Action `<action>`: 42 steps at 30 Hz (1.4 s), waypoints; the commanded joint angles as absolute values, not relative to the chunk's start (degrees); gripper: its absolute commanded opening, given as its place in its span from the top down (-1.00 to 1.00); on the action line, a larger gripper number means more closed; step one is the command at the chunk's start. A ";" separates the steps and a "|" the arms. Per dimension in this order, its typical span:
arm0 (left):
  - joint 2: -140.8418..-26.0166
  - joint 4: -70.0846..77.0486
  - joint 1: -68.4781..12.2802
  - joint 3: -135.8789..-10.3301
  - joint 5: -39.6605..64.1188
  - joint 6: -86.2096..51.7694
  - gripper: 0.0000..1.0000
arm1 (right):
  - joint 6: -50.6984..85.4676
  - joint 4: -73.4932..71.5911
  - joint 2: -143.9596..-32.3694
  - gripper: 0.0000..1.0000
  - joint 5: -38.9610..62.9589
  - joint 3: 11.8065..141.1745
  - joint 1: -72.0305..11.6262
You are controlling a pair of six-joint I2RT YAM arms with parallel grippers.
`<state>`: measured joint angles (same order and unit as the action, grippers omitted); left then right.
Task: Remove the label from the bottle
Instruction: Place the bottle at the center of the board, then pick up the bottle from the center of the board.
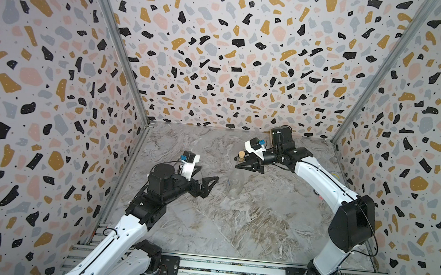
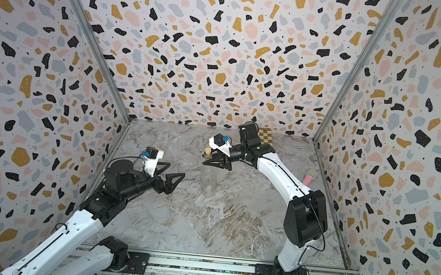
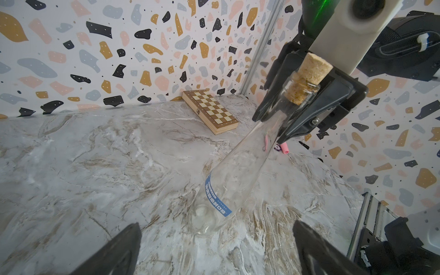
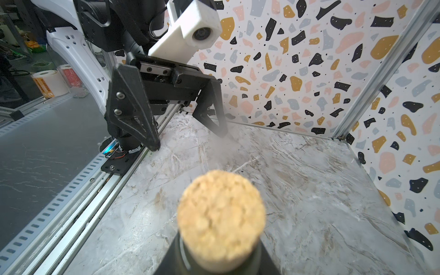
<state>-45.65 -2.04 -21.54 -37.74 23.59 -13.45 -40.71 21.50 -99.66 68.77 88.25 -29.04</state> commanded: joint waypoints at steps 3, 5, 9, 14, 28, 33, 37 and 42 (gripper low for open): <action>-46.22 2.18 -21.62 -38.23 24.79 -12.81 -1.00 | -40.97 21.71 -99.18 0.91 70.53 91.49 -29.53; -46.56 2.62 -21.64 -38.34 24.80 -13.03 -1.00 | -40.83 21.46 -99.40 0.71 70.48 91.58 -29.53; -46.41 3.64 -21.63 -38.28 23.30 -13.96 -1.00 | -40.69 21.04 -99.44 0.36 70.49 91.49 -29.44; -46.06 4.22 -21.62 -38.03 20.07 -14.99 -1.00 | -40.08 20.18 -99.66 -0.07 70.27 91.55 -29.33; -46.77 5.36 -21.63 -37.88 26.11 -11.43 -1.00 | -30.95 13.68 -93.70 -1.00 64.42 83.83 -24.34; -50.05 9.58 -21.68 -38.75 33.11 -8.60 -0.98 | -25.00 12.13 -88.66 -1.00 59.74 78.11 -21.07; -54.07 16.20 -21.63 -39.59 34.44 -5.87 -0.90 | -16.99 4.91 -81.21 -1.00 50.64 69.04 -20.03; -59.77 22.12 -21.69 -42.05 39.23 -3.24 -0.88 | -9.50 -4.56 -74.47 -1.00 46.76 58.98 -20.45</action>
<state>-58.39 14.13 -21.54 -39.57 34.46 -6.46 -16.03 2.42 -77.08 50.89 61.67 -20.05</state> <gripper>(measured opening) 0.942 0.998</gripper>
